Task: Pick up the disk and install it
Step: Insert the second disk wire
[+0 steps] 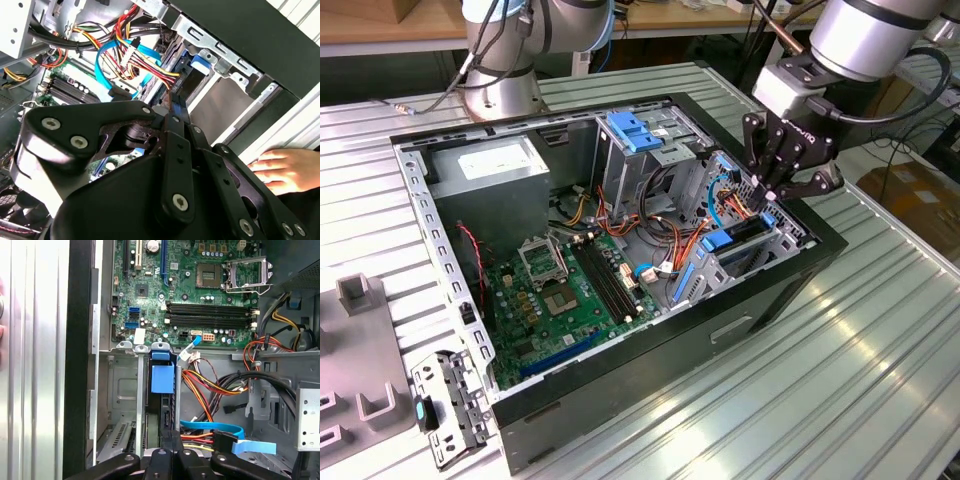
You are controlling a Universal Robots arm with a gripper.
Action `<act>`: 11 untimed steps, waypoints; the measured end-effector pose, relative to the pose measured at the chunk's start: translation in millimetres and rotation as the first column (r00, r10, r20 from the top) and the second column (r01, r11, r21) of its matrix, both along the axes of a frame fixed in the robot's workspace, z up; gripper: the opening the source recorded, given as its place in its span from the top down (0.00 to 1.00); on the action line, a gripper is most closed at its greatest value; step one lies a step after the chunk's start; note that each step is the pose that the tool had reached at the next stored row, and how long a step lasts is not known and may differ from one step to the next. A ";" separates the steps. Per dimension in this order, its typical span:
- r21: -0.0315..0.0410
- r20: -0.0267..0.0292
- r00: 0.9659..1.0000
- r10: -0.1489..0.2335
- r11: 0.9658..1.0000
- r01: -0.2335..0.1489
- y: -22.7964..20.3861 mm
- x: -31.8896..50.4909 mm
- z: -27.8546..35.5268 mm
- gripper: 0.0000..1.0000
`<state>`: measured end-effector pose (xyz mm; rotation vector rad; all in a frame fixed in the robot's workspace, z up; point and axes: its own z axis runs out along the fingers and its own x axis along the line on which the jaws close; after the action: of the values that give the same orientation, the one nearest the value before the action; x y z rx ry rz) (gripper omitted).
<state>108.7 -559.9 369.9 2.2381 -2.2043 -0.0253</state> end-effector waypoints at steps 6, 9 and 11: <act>-0.001 0.000 1.000 0.001 1.000 -0.001 0.0 -12.0 0.7 0.89; 0.000 0.000 1.000 0.001 1.000 -0.001 0.2 -12.2 5.2 0.89; 0.001 0.000 1.000 0.001 1.000 -0.001 1.0 -12.3 10.2 0.89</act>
<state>96.4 -558.8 380.1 2.2393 -2.2039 -0.0264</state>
